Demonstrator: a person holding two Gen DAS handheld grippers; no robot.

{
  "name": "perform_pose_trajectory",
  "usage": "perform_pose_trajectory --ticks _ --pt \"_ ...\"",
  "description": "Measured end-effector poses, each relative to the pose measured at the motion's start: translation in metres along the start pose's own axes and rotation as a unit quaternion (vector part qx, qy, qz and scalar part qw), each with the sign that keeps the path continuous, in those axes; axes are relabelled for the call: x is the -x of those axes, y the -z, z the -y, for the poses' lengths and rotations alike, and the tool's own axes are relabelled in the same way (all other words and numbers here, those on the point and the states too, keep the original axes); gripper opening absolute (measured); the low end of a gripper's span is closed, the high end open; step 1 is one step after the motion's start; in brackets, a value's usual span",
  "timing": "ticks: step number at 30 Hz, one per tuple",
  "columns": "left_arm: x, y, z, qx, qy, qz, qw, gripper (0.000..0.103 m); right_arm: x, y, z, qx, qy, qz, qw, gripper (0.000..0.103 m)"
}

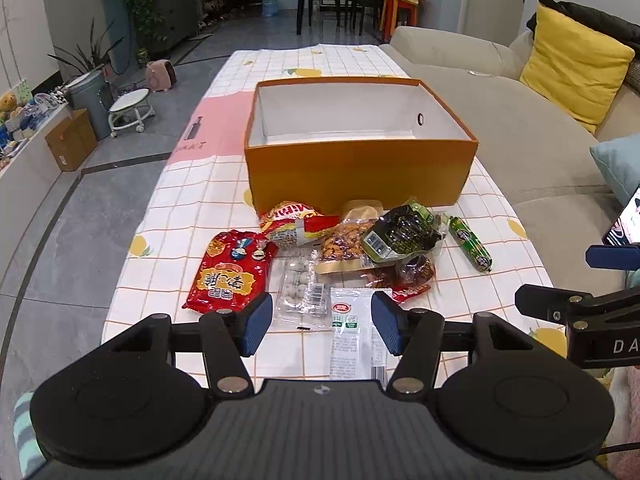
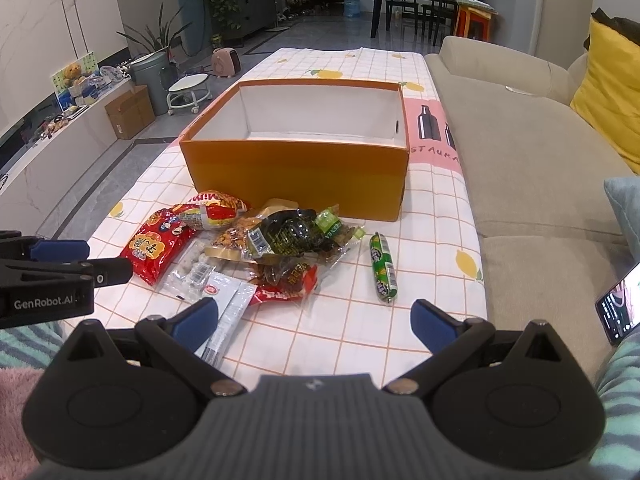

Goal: Organize snacks

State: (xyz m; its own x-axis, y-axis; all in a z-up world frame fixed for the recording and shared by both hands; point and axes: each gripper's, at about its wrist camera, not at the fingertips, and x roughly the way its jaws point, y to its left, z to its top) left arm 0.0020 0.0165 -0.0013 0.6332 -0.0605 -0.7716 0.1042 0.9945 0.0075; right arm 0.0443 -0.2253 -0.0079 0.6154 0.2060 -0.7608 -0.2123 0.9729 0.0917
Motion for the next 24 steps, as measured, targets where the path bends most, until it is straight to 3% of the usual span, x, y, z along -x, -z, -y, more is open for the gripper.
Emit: perform_pose_trajectory --ticks 3,5,9,14,20,24 --pt "-0.007 -0.004 -0.002 0.000 0.019 -0.011 0.9998 0.067 -0.005 -0.002 0.003 0.000 0.000 -0.003 1.000 0.098" --pt "-0.013 -0.007 -0.004 0.003 0.032 -0.017 0.9993 0.067 -0.011 -0.004 0.006 0.000 -0.001 -0.006 1.000 0.085" --pt "-0.028 -0.016 -0.003 -0.001 0.062 -0.028 0.9977 0.060 -0.030 -0.007 0.013 -0.004 -0.004 -0.025 1.000 0.076" --pt "-0.052 -0.026 0.002 -0.005 0.094 -0.043 0.9946 0.052 -0.058 -0.012 0.019 0.001 -0.003 -0.045 0.999 0.056" --pt "-0.088 -0.032 0.004 -0.028 0.086 -0.051 0.9946 0.055 -0.092 -0.019 0.035 -0.007 0.011 -0.056 0.998 0.056" --pt "-0.112 -0.028 -0.005 -0.015 0.079 -0.099 0.9918 0.055 -0.115 -0.020 0.051 -0.010 0.027 -0.068 0.997 0.050"
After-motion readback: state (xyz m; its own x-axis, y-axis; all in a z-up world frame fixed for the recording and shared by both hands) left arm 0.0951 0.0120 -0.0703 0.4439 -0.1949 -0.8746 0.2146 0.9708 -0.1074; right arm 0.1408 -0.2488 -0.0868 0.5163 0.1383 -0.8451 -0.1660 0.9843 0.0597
